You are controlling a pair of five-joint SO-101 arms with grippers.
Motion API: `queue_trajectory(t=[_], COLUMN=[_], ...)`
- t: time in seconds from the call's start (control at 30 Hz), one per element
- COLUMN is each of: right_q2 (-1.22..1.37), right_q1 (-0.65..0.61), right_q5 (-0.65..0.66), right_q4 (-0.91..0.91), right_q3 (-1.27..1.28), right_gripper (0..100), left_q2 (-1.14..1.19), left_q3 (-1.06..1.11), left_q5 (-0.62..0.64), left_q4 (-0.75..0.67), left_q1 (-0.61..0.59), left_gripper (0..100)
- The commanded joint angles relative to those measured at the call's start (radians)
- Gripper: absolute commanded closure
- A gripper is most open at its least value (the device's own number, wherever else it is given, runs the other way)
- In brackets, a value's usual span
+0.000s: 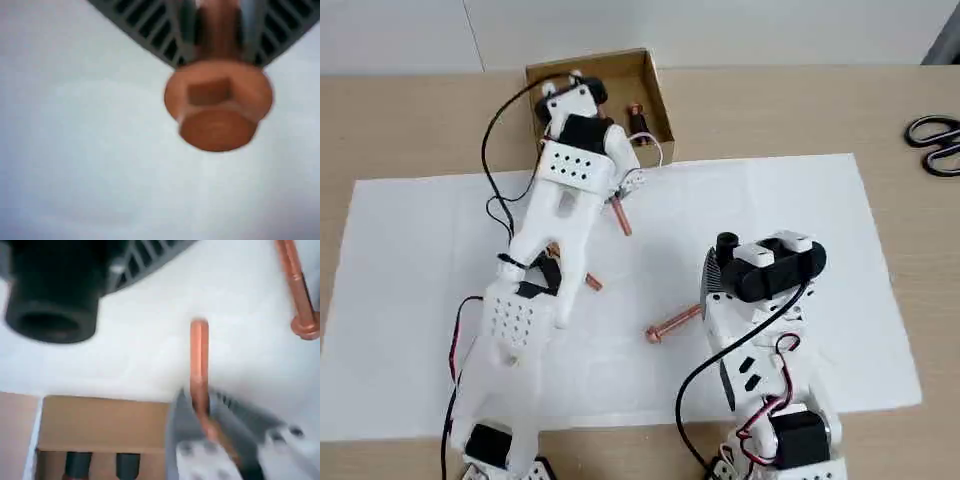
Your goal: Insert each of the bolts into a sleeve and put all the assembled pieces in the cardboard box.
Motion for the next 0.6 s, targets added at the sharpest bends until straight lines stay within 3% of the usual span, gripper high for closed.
queue_trajectory(t=[0.0,0.3,0.57], right_q2=[-0.013,-0.012,-0.012], right_q1=[0.001,0.001,-0.05], right_q5=[-0.008,-0.009,-0.009], right_q4=[-0.051,-0.225,-0.295], right_q3=[-0.011,0.012,0.017], right_gripper=[99.4,99.4,99.4], left_q2=[-0.27,-0.669,-0.798], left_q3=[0.09,0.515,0.544], left_q5=[-0.015,-0.081,-0.08], left_q4=[0.021,-0.005,-0.014], left_q1=[0.014,0.011,0.0], left_gripper=[99,99,99])
